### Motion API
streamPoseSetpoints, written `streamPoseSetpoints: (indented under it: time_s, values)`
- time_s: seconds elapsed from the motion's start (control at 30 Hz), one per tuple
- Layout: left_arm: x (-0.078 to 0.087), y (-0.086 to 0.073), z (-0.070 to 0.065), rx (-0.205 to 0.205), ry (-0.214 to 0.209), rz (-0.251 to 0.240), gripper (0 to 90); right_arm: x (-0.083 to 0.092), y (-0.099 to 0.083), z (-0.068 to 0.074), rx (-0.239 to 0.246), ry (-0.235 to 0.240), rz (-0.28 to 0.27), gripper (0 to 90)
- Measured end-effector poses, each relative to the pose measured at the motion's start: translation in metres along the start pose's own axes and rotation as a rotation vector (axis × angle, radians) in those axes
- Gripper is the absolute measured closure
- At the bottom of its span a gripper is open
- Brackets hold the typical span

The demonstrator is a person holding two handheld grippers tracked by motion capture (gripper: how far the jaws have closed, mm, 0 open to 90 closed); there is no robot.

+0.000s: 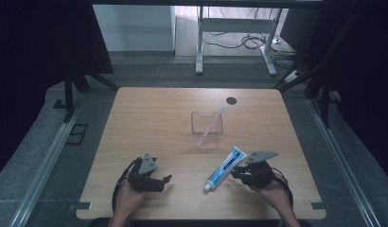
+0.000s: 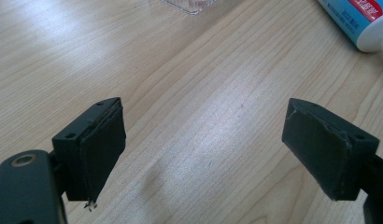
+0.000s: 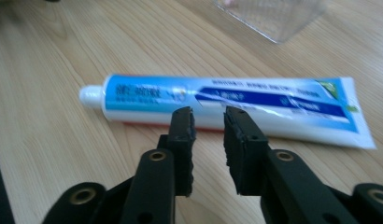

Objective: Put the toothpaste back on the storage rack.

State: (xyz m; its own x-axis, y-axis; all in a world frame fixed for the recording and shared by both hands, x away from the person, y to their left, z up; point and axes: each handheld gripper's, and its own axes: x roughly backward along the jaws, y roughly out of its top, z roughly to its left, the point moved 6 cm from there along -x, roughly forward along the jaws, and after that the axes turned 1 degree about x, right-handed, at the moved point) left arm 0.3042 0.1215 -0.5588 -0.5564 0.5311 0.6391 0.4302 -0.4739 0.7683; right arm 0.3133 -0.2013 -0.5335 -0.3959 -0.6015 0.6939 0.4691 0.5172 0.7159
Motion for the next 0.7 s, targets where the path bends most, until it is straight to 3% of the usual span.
streamPoseSetpoints:
  time_s: [0.13,0.23,0.47,0.7]
  values:
    - [0.001,0.000,0.000,-0.006,0.002,0.000,13.8,-0.010,0.008,0.005,-0.043,0.038,-0.010,86.6]
    - [0.000,0.000,0.000,-0.005,0.002,0.001,13.8,-0.017,0.013,0.010,-0.048,0.055,-0.011,89.8]
    - [0.000,0.000,-0.001,-0.018,0.004,0.011,13.8,-0.032,0.027,0.025,0.051,0.074,0.002,89.8]
    - [-0.002,-0.002,-0.001,-0.013,-0.012,0.032,13.7,-0.050,0.031,0.034,0.050,0.087,0.058,90.0]
